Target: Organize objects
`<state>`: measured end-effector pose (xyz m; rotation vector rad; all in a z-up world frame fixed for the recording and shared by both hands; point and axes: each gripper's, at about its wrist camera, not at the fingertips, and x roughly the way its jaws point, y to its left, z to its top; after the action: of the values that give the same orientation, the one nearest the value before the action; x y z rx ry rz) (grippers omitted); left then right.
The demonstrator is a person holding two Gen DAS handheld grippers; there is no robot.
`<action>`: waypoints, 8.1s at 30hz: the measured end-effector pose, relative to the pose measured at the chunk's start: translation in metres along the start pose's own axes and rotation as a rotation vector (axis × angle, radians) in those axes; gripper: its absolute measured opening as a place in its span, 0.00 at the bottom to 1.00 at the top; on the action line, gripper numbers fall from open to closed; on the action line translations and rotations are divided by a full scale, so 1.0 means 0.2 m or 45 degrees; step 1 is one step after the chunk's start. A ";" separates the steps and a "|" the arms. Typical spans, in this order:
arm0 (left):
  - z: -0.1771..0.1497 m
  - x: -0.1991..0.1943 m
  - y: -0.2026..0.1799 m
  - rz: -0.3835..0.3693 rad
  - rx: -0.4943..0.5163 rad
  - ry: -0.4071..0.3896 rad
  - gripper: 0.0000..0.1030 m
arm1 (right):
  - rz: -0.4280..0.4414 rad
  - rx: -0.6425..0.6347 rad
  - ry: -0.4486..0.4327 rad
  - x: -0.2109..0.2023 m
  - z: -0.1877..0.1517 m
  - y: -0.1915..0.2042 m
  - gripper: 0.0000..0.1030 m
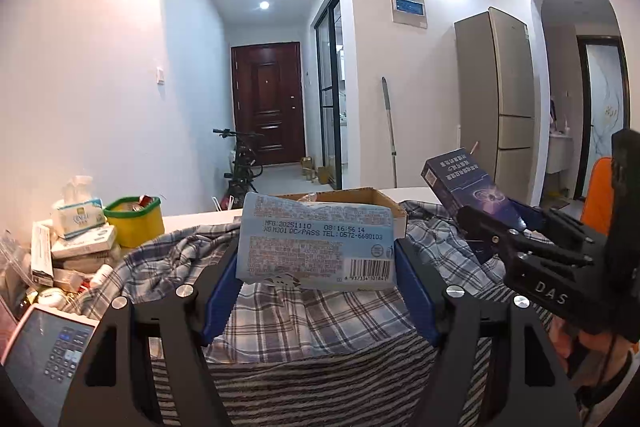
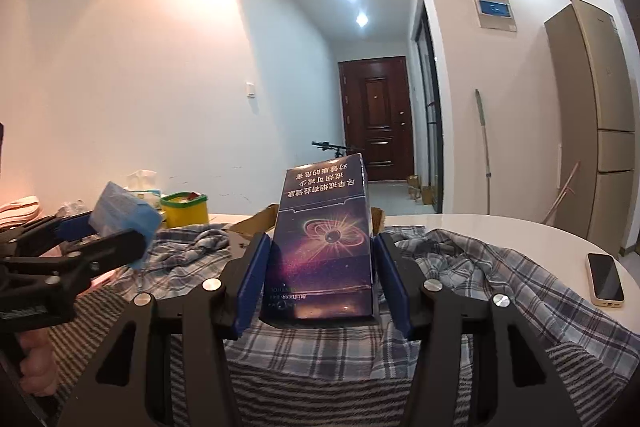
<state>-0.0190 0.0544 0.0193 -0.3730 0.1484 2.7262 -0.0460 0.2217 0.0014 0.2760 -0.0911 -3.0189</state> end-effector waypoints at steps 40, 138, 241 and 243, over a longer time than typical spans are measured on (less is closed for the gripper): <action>0.94 0.10 0.28 0.007 -0.213 -0.345 0.72 | 0.205 -0.021 -0.154 0.25 0.97 -0.09 0.51; 0.94 0.25 0.19 0.225 -0.221 -0.211 1.00 | -0.005 0.098 0.075 0.57 0.90 -0.27 1.00; 0.24 0.02 0.17 0.123 -0.039 0.047 0.89 | -0.073 -0.028 0.050 -0.03 0.40 -0.05 0.96; 0.36 0.02 0.18 0.072 -0.039 0.028 0.89 | -0.031 -0.029 0.059 0.01 0.54 -0.06 0.97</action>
<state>-0.0538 0.0333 0.0894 -0.4140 0.1251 2.7833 -0.0682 0.2378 0.1057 0.3471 -0.0504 -3.0332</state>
